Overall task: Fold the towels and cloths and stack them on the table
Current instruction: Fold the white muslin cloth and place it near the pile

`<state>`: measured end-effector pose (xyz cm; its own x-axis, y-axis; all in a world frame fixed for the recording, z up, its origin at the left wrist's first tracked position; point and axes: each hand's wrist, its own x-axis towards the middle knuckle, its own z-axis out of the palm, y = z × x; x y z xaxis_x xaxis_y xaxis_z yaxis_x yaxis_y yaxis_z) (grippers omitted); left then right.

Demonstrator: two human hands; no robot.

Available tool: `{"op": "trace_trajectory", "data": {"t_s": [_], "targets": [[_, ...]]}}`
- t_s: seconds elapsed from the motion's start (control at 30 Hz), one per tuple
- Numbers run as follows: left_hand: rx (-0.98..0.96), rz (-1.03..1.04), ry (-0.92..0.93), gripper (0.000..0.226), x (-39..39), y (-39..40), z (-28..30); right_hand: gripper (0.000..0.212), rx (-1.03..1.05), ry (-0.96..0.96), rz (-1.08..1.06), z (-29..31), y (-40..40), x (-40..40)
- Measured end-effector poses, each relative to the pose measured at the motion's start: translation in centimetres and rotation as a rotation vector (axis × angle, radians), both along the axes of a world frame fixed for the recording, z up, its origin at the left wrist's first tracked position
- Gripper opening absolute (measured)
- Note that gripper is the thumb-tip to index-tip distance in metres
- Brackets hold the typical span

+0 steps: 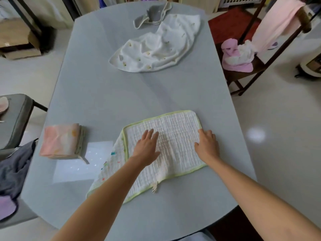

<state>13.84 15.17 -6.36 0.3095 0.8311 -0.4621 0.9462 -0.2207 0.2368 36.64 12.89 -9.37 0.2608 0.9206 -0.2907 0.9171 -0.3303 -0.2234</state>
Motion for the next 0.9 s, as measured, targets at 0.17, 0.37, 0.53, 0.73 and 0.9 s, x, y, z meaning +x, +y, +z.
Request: {"op": "trace_trajectory", "data": {"t_s": [0.17, 0.37, 0.53, 0.73, 0.9], "targets": [[-0.115, -0.102, 0.096, 0.111, 1.4, -2.4, -2.5, 0.048, 0.106, 0.063, 0.114, -2.0, -1.6, 0.4], [-0.131, -0.15, 0.127, 0.135, 2.1, -2.8, -3.6, 0.057, 0.176, 0.151, 0.081, -2.5, -2.2, 2.0], [-0.192, -0.204, 0.168, 0.133, 5.3, -5.6, -3.8, 0.058, 0.147, -0.002, 0.009, -2.5, -4.5, 5.5], [0.068, -0.082, -0.037, 0.068, 5.1, -4.2, -2.5, 0.049, 0.165, -0.071, 0.075, -1.7, -4.8, 3.9], [0.173, 0.041, 0.064, 0.038, -1.6, -4.2, -2.1, 0.023, 0.148, 0.169, 0.324, -0.5, -3.7, -2.5]]}}
